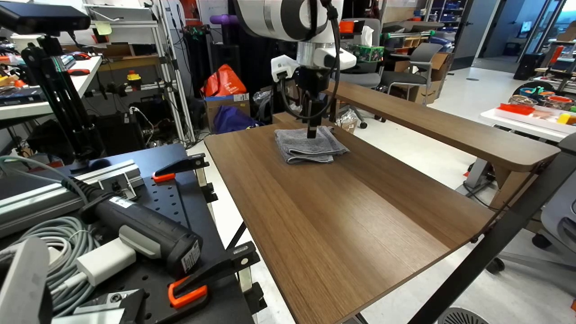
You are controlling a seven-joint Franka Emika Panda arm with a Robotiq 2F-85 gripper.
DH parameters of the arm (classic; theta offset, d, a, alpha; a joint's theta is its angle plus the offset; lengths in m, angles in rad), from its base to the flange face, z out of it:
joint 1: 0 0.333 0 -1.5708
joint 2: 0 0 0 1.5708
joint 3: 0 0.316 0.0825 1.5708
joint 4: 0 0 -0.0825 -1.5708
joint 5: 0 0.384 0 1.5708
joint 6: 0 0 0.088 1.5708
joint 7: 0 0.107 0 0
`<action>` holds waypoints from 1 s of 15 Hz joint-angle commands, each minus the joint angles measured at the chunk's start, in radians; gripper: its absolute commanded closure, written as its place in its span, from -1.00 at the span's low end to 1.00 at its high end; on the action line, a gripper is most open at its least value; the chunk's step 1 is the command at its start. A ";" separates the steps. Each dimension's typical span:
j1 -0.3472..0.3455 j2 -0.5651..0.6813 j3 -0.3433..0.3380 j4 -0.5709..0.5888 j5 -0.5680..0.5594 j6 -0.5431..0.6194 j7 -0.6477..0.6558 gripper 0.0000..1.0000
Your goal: Slide the towel to the right
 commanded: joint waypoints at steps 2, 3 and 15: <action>0.017 0.085 -0.021 0.110 0.048 -0.007 -0.010 -1.00; 0.016 0.096 -0.022 0.122 0.052 -0.010 -0.010 -1.00; 0.031 0.183 -0.042 0.220 0.070 -0.014 0.000 -1.00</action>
